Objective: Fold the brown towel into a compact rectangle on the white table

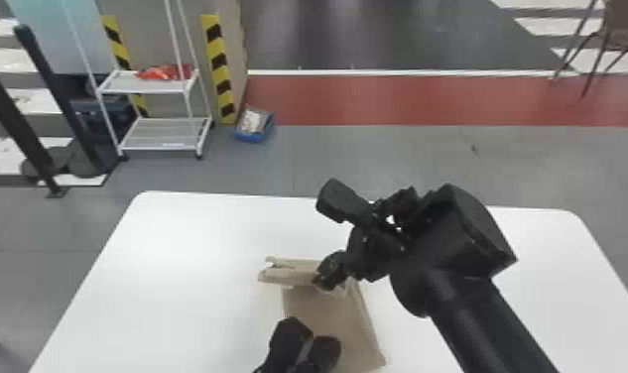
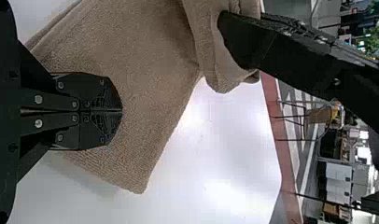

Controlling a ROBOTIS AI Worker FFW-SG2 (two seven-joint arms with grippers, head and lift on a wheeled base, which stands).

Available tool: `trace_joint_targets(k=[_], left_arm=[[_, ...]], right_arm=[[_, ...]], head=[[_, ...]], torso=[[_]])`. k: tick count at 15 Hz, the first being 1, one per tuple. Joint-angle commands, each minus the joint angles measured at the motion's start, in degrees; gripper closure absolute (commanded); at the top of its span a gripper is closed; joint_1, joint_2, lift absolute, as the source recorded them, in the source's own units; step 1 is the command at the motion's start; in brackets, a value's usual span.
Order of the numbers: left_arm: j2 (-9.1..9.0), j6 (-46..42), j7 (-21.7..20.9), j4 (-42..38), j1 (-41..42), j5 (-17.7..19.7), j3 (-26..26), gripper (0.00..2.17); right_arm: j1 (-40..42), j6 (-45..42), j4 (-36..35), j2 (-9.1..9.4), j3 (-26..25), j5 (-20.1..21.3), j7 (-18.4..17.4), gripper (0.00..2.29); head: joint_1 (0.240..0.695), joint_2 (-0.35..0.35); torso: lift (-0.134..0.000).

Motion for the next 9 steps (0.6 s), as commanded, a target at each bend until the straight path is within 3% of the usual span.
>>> trace_joint_targets(k=[1,6,9], left_arm=[[-0.4,0.09,0.76,2.1,-1.59,-1.22,-1.31,1.74],[-1.9,-0.08,1.99,6.76,-5.11,-3.5,-2.02,1.74],[-1.72,-0.08,2.08,6.93,-5.72,-3.85,-1.49,1.74]], right_arm=[[1.13,1.4,-2.39,0.05,-0.71,0.0,0.71,1.36],[4.03,4.57,-8.19,0.05,-2.56,0.0,2.31,1.36],[4.65,7.2,-10.56,0.05,-2.73,0.17,2.31,1.36]], head=[[0.695,0.019],[0.695,0.01],[0.695,0.011]], torso=[[0.0],[0.0],[0.0]])
